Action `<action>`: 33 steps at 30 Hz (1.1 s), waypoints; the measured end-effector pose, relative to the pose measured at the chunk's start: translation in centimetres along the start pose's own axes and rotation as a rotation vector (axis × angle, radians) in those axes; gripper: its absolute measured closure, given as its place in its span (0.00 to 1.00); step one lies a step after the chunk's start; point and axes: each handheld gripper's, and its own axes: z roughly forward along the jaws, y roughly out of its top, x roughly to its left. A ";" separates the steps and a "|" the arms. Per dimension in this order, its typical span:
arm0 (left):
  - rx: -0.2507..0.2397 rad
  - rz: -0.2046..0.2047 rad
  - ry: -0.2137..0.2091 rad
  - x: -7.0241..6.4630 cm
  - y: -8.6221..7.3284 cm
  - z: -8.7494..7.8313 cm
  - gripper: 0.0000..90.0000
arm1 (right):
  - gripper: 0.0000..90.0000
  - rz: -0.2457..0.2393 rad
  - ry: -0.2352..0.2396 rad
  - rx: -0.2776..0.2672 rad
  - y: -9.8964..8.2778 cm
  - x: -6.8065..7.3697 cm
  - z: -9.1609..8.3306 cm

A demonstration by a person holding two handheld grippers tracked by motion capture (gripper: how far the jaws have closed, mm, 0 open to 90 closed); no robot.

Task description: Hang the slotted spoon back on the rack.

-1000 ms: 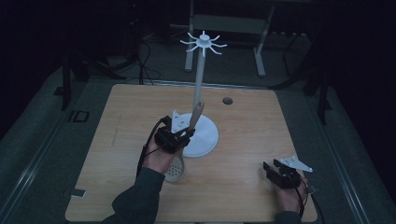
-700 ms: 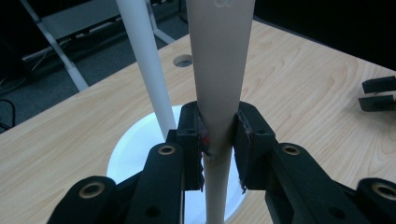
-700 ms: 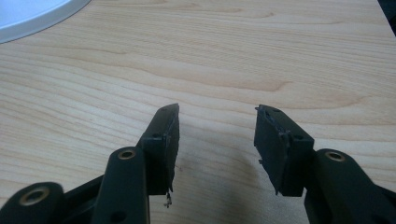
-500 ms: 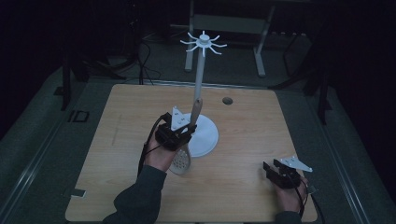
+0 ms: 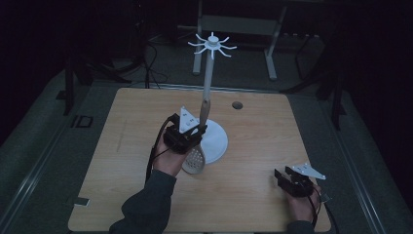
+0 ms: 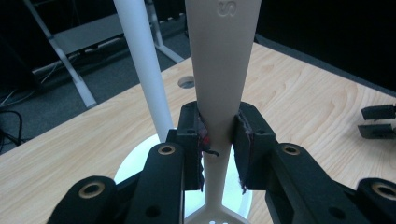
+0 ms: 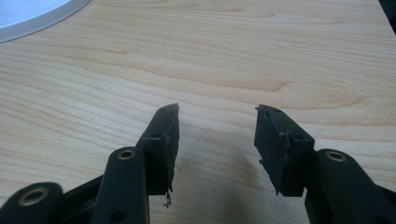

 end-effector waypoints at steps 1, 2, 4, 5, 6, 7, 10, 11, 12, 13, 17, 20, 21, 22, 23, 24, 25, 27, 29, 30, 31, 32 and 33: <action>0.000 0.000 0.000 0.0 0.0 0.0 0.82 | 0.55 0.001 0.000 0.000 0.0 0.0 0.0; -0.002 0.000 0.000 0.0 0.1 0.0 0.82 | 0.55 0.001 0.000 0.000 0.0 0.0 0.0; -0.003 0.000 -0.005 0.0 0.3 0.0 0.82 | 0.55 0.000 0.001 0.002 0.0 0.0 0.0; -0.003 -0.001 -0.004 0.0 0.4 0.0 0.82 | 0.55 0.000 0.001 0.003 0.0 0.0 0.0; -0.004 0.000 -0.004 0.0 0.5 0.1 0.82 | 0.55 0.000 0.001 0.003 0.0 0.0 0.0; -0.005 -0.002 -0.003 -0.1 0.6 0.1 0.82 | 0.55 -0.001 0.000 0.003 0.0 0.0 0.0; -0.010 -0.002 0.005 -0.1 0.8 0.1 0.82 | 0.55 -0.006 0.000 0.005 0.0 0.0 0.0; -0.013 -0.004 0.006 -0.1 0.9 0.1 0.82 | 0.55 -0.010 -0.002 0.007 0.0 0.1 0.0; -0.013 -0.004 0.006 -0.1 0.9 0.1 0.82 | 0.55 -0.016 -0.006 0.009 0.0 0.2 0.1; -0.014 -0.004 0.007 -0.1 1.0 0.1 0.82 | 0.55 -0.026 -0.006 0.011 0.0 0.2 0.1; -0.022 -0.009 0.012 0.0 1.3 0.1 0.82 | 0.55 -0.042 -0.014 0.015 0.1 0.4 0.1; -0.027 -0.010 0.020 0.0 1.6 0.0 0.82 | 0.55 -0.034 -0.014 0.010 0.0 0.3 0.1; -0.029 -0.013 0.020 0.0 1.6 0.0 0.82 | 0.55 -0.032 -0.013 0.009 0.0 0.3 0.1; -0.029 -0.013 0.020 0.0 1.6 0.0 0.82 | 0.55 -0.032 -0.013 0.009 0.0 0.3 0.1; -0.029 -0.014 0.019 0.1 1.8 0.0 0.82 | 0.55 -0.033 -0.013 0.008 0.0 0.3 0.1; -0.029 -0.014 0.019 0.1 1.9 -0.1 0.82 | 0.55 -0.033 -0.013 0.008 0.0 0.3 0.1; -0.029 -0.014 0.019 0.1 1.9 -0.1 0.82 | 0.55 -0.033 -0.013 0.009 0.0 0.3 0.1; -0.032 -0.010 0.026 0.1 2.1 -0.1 0.82 | 0.53 -0.032 -0.014 0.010 0.1 0.3 0.1; -0.036 -0.015 0.029 0.0 2.2 -0.2 0.82 | 0.53 -0.031 -0.013 0.010 0.1 0.3 0.1; -0.043 -0.018 0.039 0.0 2.3 -0.2 0.82 | 0.53 -0.027 -0.013 0.007 0.0 0.3 0.1; -0.049 -0.022 0.043 0.1 2.4 -0.2 0.82 | 0.53 -0.027 -0.013 0.008 0.1 0.2 0.1; -0.053 -0.025 0.048 0.1 2.5 -0.3 0.82 | 0.53 -0.027 -0.013 0.008 0.1 0.2 0.1; -0.053 -0.025 0.048 0.1 2.5 -0.3 0.82 | 0.53 -0.027 -0.013 0.008 0.1 0.2 0.1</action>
